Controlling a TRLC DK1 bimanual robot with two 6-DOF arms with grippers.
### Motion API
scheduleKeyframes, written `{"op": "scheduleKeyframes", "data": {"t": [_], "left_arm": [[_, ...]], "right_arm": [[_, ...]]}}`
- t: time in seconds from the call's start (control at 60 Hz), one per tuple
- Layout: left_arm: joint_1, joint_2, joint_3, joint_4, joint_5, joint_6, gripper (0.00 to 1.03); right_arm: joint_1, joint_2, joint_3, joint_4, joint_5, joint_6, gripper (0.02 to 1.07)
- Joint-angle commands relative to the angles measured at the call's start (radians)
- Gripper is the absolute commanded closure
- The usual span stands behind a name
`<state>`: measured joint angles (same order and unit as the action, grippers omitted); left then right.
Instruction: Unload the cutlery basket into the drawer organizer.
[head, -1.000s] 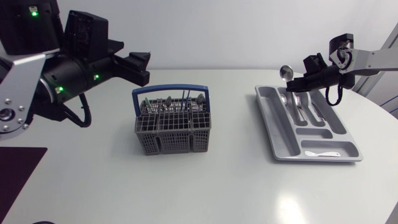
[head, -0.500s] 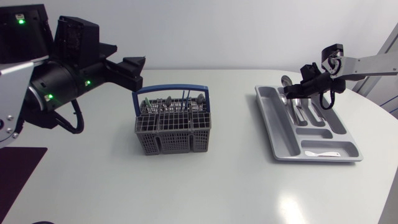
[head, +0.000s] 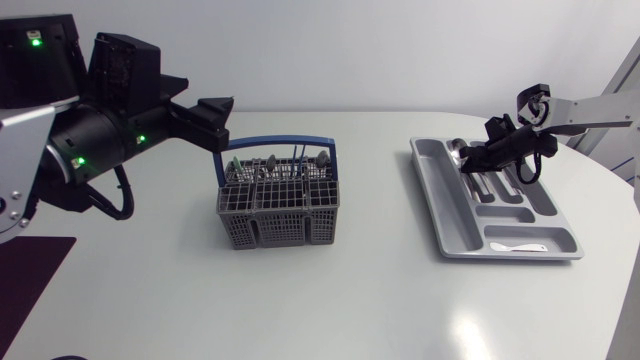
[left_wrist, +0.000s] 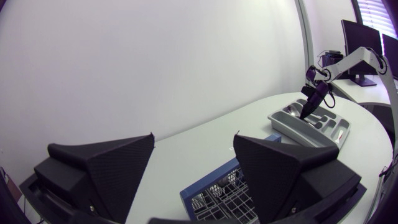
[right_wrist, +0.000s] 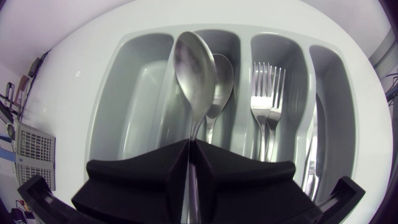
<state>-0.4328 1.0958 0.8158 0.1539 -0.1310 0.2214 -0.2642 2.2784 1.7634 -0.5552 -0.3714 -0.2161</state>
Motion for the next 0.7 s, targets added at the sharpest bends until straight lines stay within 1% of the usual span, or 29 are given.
{"op": "scheduleKeyframes", "data": {"t": [0.0,0.067,0.117,0.183,0.3,0.4,0.483,0.567,0.633,0.683], "left_arm": [[-0.003,-0.022,-0.021,-0.007,0.01,0.015,0.16],[-0.003,-0.027,-0.021,-0.013,0.01,0.015,0.16],[-0.003,-0.034,-0.021,-0.014,0.01,0.015,0.16],[-0.001,-0.042,-0.024,-0.022,0.01,0.015,0.16],[0.006,-0.063,-0.033,-0.039,0.011,0.016,0.16],[0.02,-0.086,-0.041,-0.056,0.033,0.016,0.16],[0.043,-0.096,-0.053,-0.076,0.065,0.019,0.16],[0.066,-0.096,-0.067,-0.091,0.094,0.033,0.16],[0.08,-0.089,-0.086,-0.094,0.102,0.053,0.16],[0.1,-0.08,-0.096,-0.106,0.131,0.061,0.16]], "right_arm": [[-0.006,0.007,0.004,-0.022,-0.008,0.017,0.66],[-0.006,-0.011,-0.008,-0.025,-0.009,0.015,0.42],[-0.006,-0.03,-0.022,-0.025,-0.008,0.014,0.32],[-0.004,-0.062,-0.044,-0.022,-0.008,0.007,0.25],[0.008,-0.174,-0.131,0.024,0.02,-0.005,0.21],[0.026,-0.28,-0.213,0.049,0.023,-0.019,0.21],[0.06,-0.388,-0.306,0.095,0.023,-0.04,0.21],[0.108,-0.477,-0.383,0.123,-0.001,-0.065,0.21],[0.151,-0.533,-0.426,0.132,-0.011,-0.069,0.21],[0.197,-0.576,-0.458,0.14,-0.027,-0.081,0.21]]}}
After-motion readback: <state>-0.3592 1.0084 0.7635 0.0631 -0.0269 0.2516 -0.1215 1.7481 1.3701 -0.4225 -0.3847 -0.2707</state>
